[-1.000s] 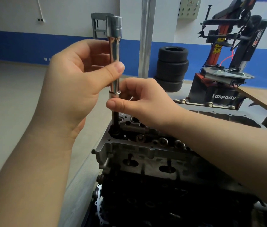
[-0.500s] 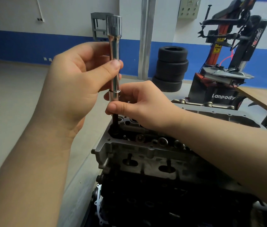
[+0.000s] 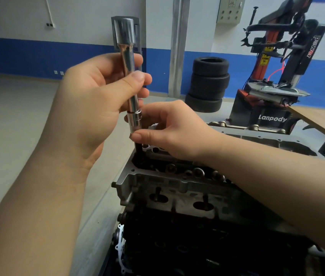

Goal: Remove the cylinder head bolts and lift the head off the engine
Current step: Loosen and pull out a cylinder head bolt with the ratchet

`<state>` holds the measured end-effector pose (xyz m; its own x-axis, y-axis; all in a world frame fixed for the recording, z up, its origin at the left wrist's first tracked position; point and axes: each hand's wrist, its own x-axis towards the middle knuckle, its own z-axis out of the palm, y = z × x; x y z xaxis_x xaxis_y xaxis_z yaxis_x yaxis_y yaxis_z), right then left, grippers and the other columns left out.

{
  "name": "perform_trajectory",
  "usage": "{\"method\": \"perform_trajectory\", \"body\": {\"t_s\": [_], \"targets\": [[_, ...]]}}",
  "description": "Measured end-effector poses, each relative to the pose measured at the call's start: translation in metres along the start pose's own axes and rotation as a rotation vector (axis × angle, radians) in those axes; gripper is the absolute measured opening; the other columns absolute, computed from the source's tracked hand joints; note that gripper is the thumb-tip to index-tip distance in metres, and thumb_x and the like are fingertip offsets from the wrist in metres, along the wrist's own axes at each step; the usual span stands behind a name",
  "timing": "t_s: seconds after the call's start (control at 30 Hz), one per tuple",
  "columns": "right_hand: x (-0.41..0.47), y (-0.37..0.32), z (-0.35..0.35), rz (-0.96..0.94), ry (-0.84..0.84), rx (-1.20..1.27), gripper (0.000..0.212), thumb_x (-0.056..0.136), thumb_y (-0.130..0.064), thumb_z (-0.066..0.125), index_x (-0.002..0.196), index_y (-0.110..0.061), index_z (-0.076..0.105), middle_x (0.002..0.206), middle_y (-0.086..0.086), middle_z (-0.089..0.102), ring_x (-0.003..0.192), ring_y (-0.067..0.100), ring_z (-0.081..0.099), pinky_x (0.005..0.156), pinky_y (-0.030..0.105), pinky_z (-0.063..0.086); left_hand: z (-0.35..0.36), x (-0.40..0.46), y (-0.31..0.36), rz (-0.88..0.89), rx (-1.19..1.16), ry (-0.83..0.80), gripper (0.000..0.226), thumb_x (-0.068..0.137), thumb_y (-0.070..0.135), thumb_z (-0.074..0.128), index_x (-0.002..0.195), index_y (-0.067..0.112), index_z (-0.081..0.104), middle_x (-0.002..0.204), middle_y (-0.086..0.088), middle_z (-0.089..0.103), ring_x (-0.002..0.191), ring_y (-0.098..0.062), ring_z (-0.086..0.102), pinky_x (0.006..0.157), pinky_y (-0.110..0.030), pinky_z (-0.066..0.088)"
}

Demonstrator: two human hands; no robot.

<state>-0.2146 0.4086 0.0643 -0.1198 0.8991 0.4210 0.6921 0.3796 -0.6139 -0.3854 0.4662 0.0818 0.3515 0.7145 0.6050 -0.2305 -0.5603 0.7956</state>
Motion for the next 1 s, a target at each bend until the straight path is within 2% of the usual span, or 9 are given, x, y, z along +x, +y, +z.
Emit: {"method": "perform_trajectory", "body": {"t_s": [0.07,0.17,0.27,0.43,0.53,0.63,0.8,0.9,1.0], "targets": [[0.000,-0.001,-0.001,0.021,-0.020,0.044,0.026,0.096,-0.013,0.076,0.121,-0.006,0.072,0.101,0.005,0.077,0.096,0.016,0.073,0.095,0.045,0.057,-0.002,0.000,0.001,-0.003,0.015,-0.029,0.028,0.106,0.008,0.060,0.125,0.024,0.070,0.108,0.004,0.081,0.099,-0.021,0.079,0.085,-0.035,0.065],[-0.001,-0.002,0.001,0.073,-0.030,0.019,0.030,0.091,-0.023,0.082,0.117,-0.013,0.072,0.093,-0.001,0.074,0.081,0.005,0.067,0.085,0.032,0.056,-0.002,-0.001,0.001,0.027,0.052,-0.042,0.033,0.105,0.003,0.061,0.126,0.027,0.069,0.109,0.006,0.081,0.098,-0.019,0.080,0.085,-0.035,0.066],[0.001,-0.002,0.003,0.090,0.006,-0.073,0.031,0.085,-0.035,0.087,0.104,-0.015,0.073,0.091,-0.001,0.073,0.083,0.013,0.068,0.084,0.040,0.059,0.000,-0.001,0.000,0.066,0.088,0.001,0.034,0.097,0.010,0.075,0.127,0.026,0.070,0.106,0.007,0.081,0.096,-0.016,0.080,0.082,-0.031,0.066],[0.001,0.002,0.001,0.073,-0.020,0.026,0.029,0.087,-0.021,0.085,0.113,-0.015,0.074,0.091,-0.006,0.077,0.078,0.001,0.069,0.083,0.026,0.056,0.001,0.001,-0.002,0.048,0.064,-0.018,0.030,0.097,0.024,0.073,0.126,0.030,0.070,0.110,0.004,0.080,0.101,-0.019,0.078,0.089,-0.041,0.064],[0.001,0.005,0.001,0.088,-0.088,0.157,0.039,0.093,-0.010,0.077,0.130,-0.009,0.064,0.105,-0.002,0.077,0.102,0.013,0.075,0.098,0.043,0.059,0.000,0.000,-0.002,0.034,0.065,-0.084,0.036,0.104,0.008,0.062,0.135,0.026,0.067,0.112,0.007,0.080,0.103,-0.018,0.079,0.089,-0.043,0.064],[0.001,0.008,0.002,0.092,-0.113,0.279,0.045,0.094,-0.012,0.075,0.136,-0.010,0.059,0.115,0.004,0.076,0.111,0.021,0.073,0.102,0.046,0.057,0.000,-0.002,0.000,0.068,0.103,-0.059,0.037,0.102,0.005,0.067,0.126,0.032,0.068,0.107,0.009,0.081,0.097,-0.017,0.080,0.083,-0.040,0.066],[0.003,0.008,0.000,0.025,0.079,0.385,0.023,0.091,-0.023,0.080,0.103,-0.005,0.072,0.090,0.005,0.078,0.087,0.018,0.075,0.082,0.032,0.058,0.002,-0.001,0.001,0.081,0.156,0.046,0.033,0.090,0.022,0.085,0.114,0.038,0.070,0.104,0.012,0.079,0.100,-0.007,0.076,0.083,-0.021,0.062],[0.004,0.009,-0.002,-0.007,0.144,0.362,0.016,0.096,-0.030,0.075,0.085,-0.018,0.074,0.076,-0.009,0.073,0.072,0.006,0.066,0.069,0.023,0.052,0.002,-0.001,0.003,0.079,0.134,0.039,0.022,0.095,0.030,0.078,0.115,0.037,0.072,0.106,0.017,0.079,0.105,-0.007,0.075,0.088,-0.026,0.062],[0.004,0.008,-0.001,-0.047,0.157,0.354,0.013,0.099,-0.025,0.072,0.087,-0.021,0.075,0.075,-0.014,0.072,0.072,0.001,0.065,0.070,0.016,0.051,0.002,-0.001,0.002,0.044,0.049,-0.017,0.022,0.102,0.027,0.069,0.123,0.028,0.073,0.110,0.011,0.080,0.109,-0.011,0.075,0.093,-0.033,0.063]]}}
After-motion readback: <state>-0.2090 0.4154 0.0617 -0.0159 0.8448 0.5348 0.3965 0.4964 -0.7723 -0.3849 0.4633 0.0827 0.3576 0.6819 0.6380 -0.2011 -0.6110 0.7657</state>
